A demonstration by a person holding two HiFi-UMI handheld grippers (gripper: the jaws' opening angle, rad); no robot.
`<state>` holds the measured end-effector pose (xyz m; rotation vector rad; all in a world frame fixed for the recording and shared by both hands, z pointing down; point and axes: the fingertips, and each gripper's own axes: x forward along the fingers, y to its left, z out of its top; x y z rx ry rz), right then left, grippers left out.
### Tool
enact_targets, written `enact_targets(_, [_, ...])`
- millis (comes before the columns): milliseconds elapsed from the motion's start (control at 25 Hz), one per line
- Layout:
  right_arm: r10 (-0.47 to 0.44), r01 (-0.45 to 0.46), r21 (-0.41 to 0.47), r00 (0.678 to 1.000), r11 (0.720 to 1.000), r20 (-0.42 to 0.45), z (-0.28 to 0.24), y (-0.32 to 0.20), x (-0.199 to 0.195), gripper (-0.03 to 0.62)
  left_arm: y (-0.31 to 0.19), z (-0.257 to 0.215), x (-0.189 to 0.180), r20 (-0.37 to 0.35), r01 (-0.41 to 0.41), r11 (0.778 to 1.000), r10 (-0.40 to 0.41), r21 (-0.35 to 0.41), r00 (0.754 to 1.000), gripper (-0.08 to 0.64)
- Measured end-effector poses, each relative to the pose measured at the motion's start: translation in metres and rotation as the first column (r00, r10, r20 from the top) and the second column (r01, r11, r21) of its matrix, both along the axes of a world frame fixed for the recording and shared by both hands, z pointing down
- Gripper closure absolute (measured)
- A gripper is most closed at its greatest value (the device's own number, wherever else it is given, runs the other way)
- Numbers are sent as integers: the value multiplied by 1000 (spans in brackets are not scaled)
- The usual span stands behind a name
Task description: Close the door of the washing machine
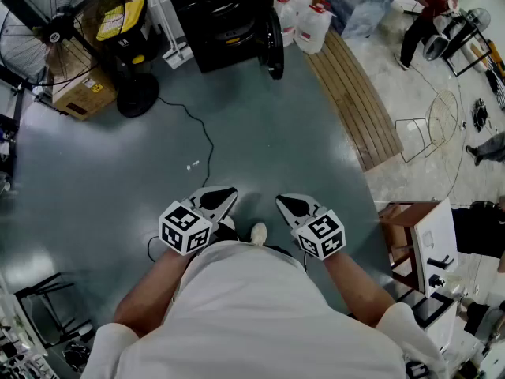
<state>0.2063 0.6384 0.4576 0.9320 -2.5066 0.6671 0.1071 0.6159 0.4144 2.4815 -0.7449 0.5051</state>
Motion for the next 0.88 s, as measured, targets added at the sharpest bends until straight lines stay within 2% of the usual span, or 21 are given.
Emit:
enact_targets(200, [19,-19,13,1000,1000,19,-2,-5,13,586,0,3,8,11,8,1000,-7,-10,1000,538])
enact_targets(480, [99,-98,-8,994,995,40,4,-28,28,586,-24,0,21,11,-39,999,39,12,999,538])
enact_targets(680, [131,-132,5,991,991,25,3,-66,26,583,-65,9,14,9,-47,998,47,32,999,538])
enact_targets(760, [148,-148,6,989,989,12,3,-89,25,532,-89,11,12,8,-59,997,59,40,998,537])
enact_targets(880, [165,-165,15,986,986,-11,0,-132,15,531,-132,9,3,-1,-71,996,71,50,997,537])
